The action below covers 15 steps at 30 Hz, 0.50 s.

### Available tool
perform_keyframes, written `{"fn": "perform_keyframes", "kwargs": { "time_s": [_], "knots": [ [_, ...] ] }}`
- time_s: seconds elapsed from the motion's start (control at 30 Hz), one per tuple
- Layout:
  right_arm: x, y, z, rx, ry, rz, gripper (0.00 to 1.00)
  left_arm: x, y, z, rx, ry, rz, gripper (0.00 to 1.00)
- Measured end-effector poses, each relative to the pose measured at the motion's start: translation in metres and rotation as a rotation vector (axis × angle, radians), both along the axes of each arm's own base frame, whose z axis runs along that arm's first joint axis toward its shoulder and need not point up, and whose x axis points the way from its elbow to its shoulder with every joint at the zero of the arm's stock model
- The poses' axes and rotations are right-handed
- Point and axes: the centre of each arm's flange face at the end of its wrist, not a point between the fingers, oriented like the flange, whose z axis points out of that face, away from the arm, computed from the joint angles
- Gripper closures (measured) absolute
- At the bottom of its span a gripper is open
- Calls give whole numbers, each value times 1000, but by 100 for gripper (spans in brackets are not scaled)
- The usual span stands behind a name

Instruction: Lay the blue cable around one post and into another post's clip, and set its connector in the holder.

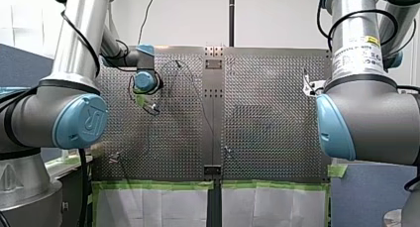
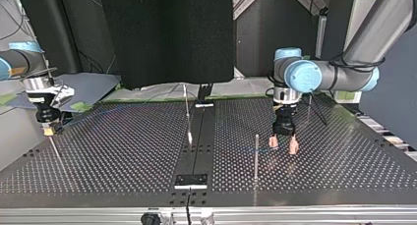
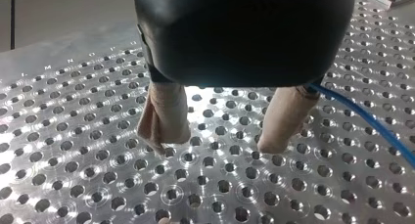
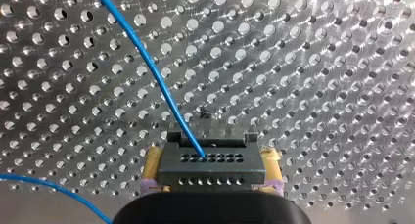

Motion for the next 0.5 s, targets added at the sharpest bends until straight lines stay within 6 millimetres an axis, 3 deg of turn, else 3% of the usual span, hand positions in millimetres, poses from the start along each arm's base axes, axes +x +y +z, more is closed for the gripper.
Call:
{"fn": "perform_keyframes", "kwargs": {
  "time_s": [0.5],
  "knots": [
    [2, -1, -1, -2, -3, 1, 100, 0, 1, 0, 0, -1, 1, 0]
  ]
}}
